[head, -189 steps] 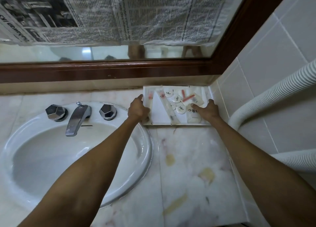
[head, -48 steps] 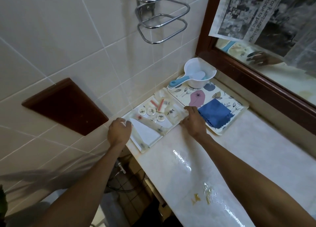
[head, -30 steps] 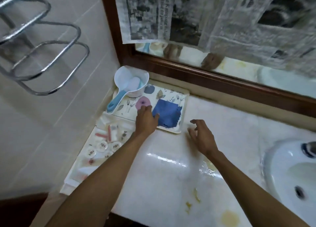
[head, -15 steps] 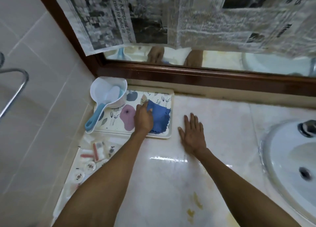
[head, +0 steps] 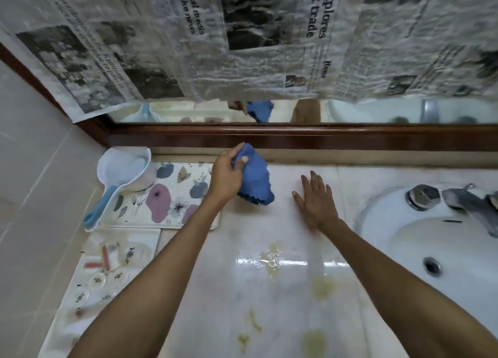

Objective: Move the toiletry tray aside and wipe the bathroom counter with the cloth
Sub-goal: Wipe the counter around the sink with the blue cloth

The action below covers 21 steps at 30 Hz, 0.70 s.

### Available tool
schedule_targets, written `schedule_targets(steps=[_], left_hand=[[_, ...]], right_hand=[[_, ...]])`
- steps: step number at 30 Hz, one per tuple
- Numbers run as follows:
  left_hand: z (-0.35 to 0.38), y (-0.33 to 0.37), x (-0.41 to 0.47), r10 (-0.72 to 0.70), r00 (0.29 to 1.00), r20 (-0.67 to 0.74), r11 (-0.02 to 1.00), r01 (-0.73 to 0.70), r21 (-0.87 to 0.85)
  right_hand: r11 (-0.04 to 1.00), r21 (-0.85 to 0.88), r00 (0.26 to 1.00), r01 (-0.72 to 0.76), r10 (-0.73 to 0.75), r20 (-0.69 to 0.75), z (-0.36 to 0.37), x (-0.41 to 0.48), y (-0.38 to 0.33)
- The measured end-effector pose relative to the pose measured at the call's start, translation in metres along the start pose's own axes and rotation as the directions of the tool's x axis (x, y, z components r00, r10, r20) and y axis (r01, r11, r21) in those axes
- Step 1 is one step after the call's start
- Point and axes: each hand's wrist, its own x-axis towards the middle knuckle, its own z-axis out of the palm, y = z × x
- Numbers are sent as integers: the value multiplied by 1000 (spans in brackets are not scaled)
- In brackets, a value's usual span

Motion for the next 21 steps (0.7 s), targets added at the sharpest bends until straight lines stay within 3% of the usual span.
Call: schedule_targets(steps=[2, 3, 6, 8, 11, 15, 21], left_hand=[[24, 1, 2, -47, 999, -17, 998, 46, -42], [35, -4, 2, -59, 997, -43, 998, 60, 22], [63, -37, -11, -60, 991, -119, 895, 106, 433], [84, -55, -24, -6, 999, -38, 821, 26, 570], [123, -71, -26, 31, 970, 240, 678, -197, 708], [144, -84, -1, -23, 941, 337, 603, -256, 756], [151, -92, -27, 33, 971, 237, 589, -210, 780]], right_hand=[[999, -9, 999, -36, 36, -3, -10, -2, 36], [999, -20, 999, -50, 50, -2, -13, -3, 52], [995, -64, 997, -73, 73, 0, -16, -11, 91], [993, -92, 997, -74, 74, -7, -15, -18, 113], [993, -114, 999, -42, 40, -13, -12, -26, 135], [995, -88, 997, -36, 29, -78, -5, -26, 140], [998, -22, 979, -57, 52, -199, -2, -23, 139]])
